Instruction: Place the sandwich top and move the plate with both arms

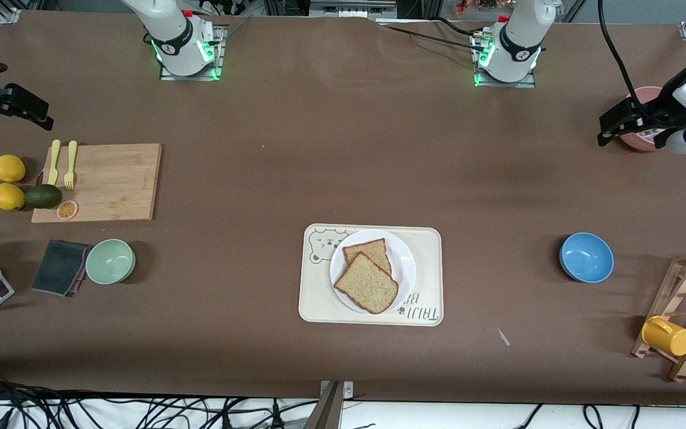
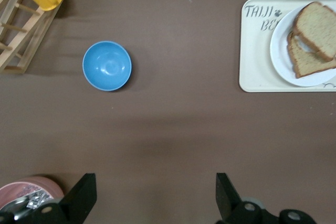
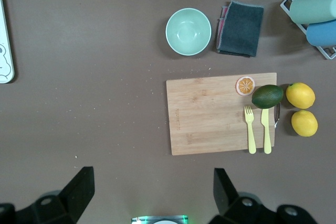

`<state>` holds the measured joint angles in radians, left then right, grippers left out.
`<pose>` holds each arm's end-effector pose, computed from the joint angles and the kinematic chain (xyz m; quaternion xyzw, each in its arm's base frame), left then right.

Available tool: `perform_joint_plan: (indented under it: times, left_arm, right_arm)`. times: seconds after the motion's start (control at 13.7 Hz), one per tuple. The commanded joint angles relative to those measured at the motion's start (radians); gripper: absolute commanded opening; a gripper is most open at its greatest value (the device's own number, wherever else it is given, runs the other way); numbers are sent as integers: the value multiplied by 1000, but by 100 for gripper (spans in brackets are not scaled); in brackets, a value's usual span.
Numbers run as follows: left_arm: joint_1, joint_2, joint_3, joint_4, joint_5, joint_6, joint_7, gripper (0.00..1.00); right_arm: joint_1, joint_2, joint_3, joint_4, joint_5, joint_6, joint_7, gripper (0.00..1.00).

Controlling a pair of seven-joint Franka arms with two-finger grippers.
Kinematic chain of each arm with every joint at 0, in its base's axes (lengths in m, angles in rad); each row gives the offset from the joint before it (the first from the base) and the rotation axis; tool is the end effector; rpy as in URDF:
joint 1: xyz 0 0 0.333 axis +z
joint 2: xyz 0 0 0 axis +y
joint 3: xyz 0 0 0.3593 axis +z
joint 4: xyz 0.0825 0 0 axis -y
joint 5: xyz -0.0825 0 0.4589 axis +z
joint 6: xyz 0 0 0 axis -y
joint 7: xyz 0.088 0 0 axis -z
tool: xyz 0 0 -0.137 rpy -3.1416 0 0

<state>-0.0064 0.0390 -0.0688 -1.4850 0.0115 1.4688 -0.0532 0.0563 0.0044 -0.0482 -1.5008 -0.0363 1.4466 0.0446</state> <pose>0.6297 -0.0449 0.6511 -0.9996 0.0106 0.0272 0.0061 0.6164 -0.0003 0.6625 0.9992 -0.0200 -0.0288 0.0189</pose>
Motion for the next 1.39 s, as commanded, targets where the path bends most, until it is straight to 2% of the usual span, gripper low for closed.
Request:
perform_joint_plan:
  times: [0.0, 0.37, 0.59, 1.32]
  left_arm:
    - [-13, -92, -8, -162, 35, 92, 6, 100]
    - [-29, -105, -3, -175, -31, 104, 16, 100]
    - [-1, -82, -5, -144, -36, 85, 33, 100]
    - [6, -77, -6, -143, -31, 70, 32, 100]
  right_arm:
    - [2, -1, -2, 10, 16, -2, -11, 100]
    - [2, -1, -1, 10, 19, 0, -9, 100]
    - [2, -1, -1, 10, 19, -2, -11, 100]
    - [2, 11, -2, 10, 18, 8, -14, 100]
